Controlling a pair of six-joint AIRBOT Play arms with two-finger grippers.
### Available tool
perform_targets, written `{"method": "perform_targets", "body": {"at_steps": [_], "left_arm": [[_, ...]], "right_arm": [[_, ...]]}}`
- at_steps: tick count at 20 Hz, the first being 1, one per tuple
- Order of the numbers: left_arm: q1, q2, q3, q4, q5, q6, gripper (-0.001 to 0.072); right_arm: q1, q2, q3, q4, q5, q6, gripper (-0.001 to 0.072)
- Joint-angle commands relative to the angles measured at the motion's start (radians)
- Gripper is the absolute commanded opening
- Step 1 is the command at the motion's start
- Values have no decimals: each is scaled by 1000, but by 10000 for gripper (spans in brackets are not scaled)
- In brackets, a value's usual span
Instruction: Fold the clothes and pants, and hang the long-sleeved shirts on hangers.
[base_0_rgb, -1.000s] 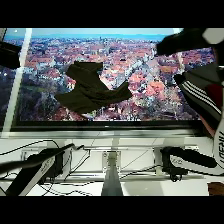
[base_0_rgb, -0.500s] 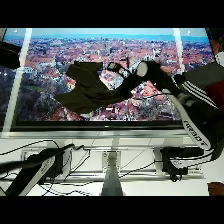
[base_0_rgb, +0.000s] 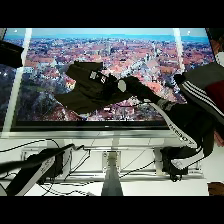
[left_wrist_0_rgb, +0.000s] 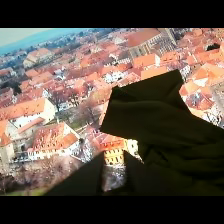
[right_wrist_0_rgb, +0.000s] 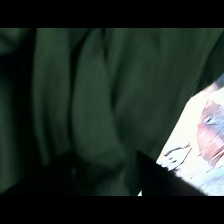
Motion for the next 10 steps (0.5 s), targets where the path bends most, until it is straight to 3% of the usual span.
{"method": "perform_targets", "body": {"at_steps": [1,2,10], "left_arm": [[1,-45,0,0,-17,0,300],[1,-60,0,0,-21,0,300],[1,-113,0,8,-31,-4,277]], "right_arm": [[20,-21,1,-3,-132,-6,186],[15,-21,1,-6,-140,-6,13],[-82,150,120,-80,-173,5,15]]}}
